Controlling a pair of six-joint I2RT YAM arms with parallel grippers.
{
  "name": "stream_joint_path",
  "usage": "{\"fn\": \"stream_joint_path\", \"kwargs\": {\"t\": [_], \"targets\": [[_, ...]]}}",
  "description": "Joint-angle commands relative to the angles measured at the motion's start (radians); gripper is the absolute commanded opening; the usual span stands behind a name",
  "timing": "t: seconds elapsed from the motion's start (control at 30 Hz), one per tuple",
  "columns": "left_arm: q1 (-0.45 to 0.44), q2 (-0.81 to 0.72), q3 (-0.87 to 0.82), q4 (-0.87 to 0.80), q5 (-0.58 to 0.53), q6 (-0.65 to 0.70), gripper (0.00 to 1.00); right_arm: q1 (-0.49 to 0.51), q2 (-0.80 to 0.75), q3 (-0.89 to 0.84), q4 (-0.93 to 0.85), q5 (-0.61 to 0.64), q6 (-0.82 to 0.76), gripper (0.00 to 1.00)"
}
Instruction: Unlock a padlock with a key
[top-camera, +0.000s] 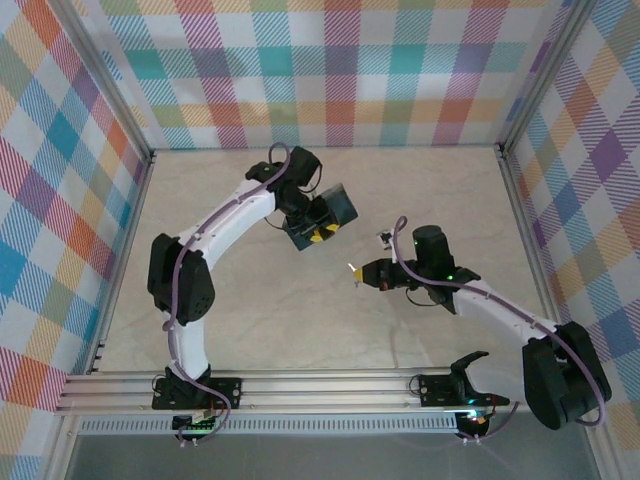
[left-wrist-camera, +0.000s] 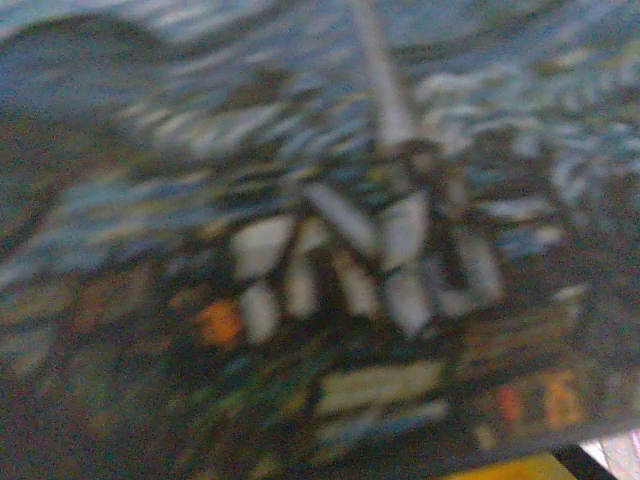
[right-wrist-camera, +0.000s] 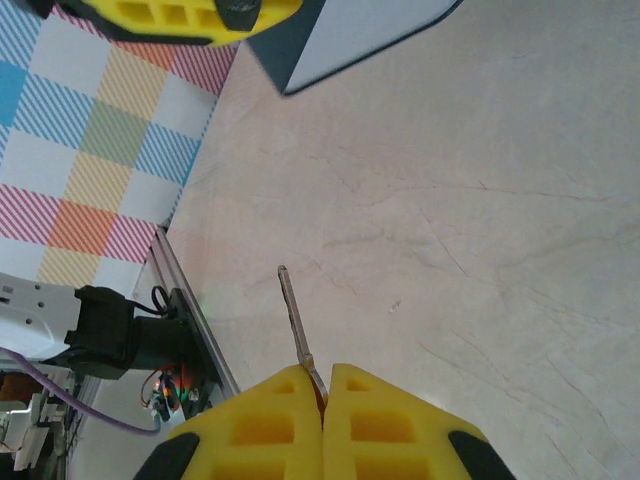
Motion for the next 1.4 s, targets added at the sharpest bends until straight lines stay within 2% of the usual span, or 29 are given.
{"fn": "stream_joint_path", "kwargs": {"t": [0.0, 0.3, 0.63, 0.83, 1.37], "targets": [[0.004, -0.062, -0.035, 0.053, 0.055, -0.078, 0.14, 0.024, 0.04, 0.078, 0.087, -0.01, -0.013, 0.0], [0.007, -0.115, -0.076, 0.058, 0.025, -0.093, 0.14, 0.063, 0.103, 0.158, 0.095, -0.004, -0.048, 0.0], [0.027, -0.155, -0.139, 0.115, 0.056, -0.109, 0.13, 0.076, 0.164, 0.192, 0.097, 0.06, -0.049, 0.0], [0.028, -0.172, -0.159, 0.124, 0.056, -0.106, 0.13, 0.076, 0.176, 0.186, 0.165, 0.056, -0.013, 0.0], [0.033, -0.196, -0.193, 0.144, 0.061, -0.108, 0.12, 0.077, 0.221, 0.227, 0.17, 0.05, -0.001, 0.0]]}}
